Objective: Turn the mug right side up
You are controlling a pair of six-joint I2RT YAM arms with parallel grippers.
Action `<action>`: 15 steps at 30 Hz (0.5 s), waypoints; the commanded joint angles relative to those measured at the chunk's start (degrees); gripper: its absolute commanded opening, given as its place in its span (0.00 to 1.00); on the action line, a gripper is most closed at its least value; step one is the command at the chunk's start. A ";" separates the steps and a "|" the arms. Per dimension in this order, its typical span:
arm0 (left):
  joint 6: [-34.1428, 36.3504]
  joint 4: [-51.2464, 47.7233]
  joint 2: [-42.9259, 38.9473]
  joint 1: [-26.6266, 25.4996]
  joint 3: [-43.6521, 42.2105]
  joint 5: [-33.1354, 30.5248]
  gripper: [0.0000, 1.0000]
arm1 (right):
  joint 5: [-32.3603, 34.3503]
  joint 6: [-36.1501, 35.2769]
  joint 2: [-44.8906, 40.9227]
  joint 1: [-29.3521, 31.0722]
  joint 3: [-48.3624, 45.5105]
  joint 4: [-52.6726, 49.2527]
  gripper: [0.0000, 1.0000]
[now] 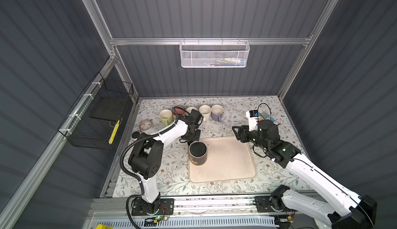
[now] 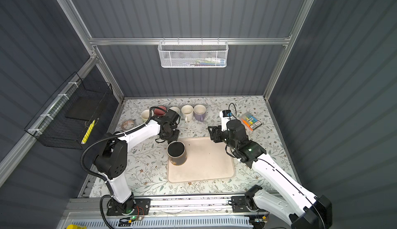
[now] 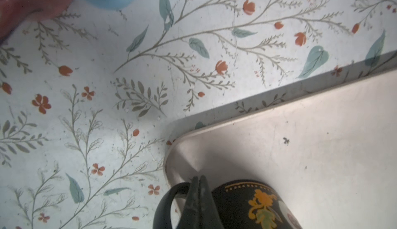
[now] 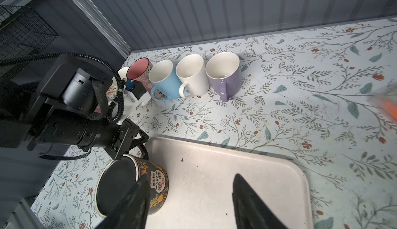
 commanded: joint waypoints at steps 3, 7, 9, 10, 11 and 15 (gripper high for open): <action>-0.86 -1.44 -4.58 -0.05 -5.14 -0.02 0.00 | -0.78 0.28 0.37 0.24 1.37 -0.11 0.61; -1.89 -0.92 -7.80 -0.06 -9.06 0.36 0.00 | -1.51 0.62 0.83 0.28 1.67 -0.16 0.61; -2.36 -0.83 -9.62 -0.14 -10.77 0.45 0.00 | -2.16 0.86 1.22 0.33 1.79 -0.24 0.61; -2.68 -0.74 -10.56 -0.14 -11.73 0.49 0.00 | -2.57 0.97 1.43 0.25 1.88 -0.34 0.62; -2.84 -0.74 -11.48 -0.14 -12.61 0.68 0.00 | -3.07 1.15 1.77 0.35 1.95 -0.38 0.61; -3.83 -0.40 -14.02 -0.72 -15.07 1.55 0.00 | -4.35 1.34 3.24 1.48 2.42 -1.08 0.60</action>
